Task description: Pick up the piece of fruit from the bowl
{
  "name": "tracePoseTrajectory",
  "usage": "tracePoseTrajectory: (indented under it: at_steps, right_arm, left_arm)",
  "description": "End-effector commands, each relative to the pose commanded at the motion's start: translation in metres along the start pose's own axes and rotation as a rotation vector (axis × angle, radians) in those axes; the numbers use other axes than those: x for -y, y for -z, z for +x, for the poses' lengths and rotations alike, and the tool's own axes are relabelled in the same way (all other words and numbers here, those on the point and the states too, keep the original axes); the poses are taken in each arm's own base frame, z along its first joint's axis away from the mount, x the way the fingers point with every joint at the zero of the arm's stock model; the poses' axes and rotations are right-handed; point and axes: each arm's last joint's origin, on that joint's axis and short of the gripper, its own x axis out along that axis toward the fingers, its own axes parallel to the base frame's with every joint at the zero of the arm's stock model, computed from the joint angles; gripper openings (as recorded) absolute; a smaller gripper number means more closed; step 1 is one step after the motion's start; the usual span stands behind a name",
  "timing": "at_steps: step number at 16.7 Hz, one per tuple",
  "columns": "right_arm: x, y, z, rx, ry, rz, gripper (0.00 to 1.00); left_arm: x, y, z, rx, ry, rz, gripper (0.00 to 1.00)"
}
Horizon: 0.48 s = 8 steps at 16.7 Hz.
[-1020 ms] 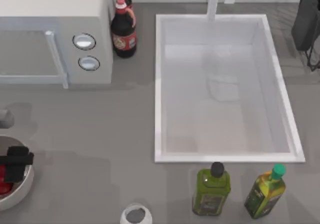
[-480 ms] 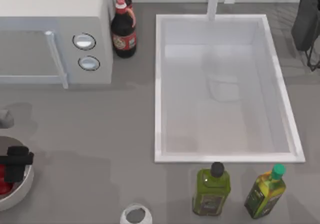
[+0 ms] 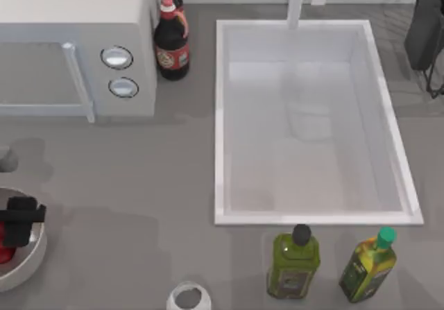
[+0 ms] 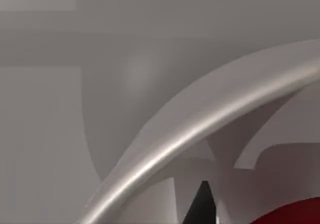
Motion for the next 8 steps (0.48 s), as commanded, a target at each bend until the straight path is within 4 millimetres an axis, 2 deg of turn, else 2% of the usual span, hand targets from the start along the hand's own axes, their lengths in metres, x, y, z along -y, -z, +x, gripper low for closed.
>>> tracePoseTrajectory:
  at_steps: [2,4,8]
  right_arm:
    - [0.000,0.000,0.000,0.000,0.000,0.000,1.00]
    - [0.000,0.000,0.000,0.000,0.000,0.000,1.00]
    - [0.000,0.000,0.000,0.000,0.000,0.000,1.00]
  left_arm:
    - [-0.001,-0.011,-0.014,-0.006,0.001,0.000,0.00]
    - [-0.003,-0.026,-0.039,-0.009,0.001,0.000,0.00]
    - [-0.004,-0.045,-0.116,-0.032,0.003,0.000,0.00]
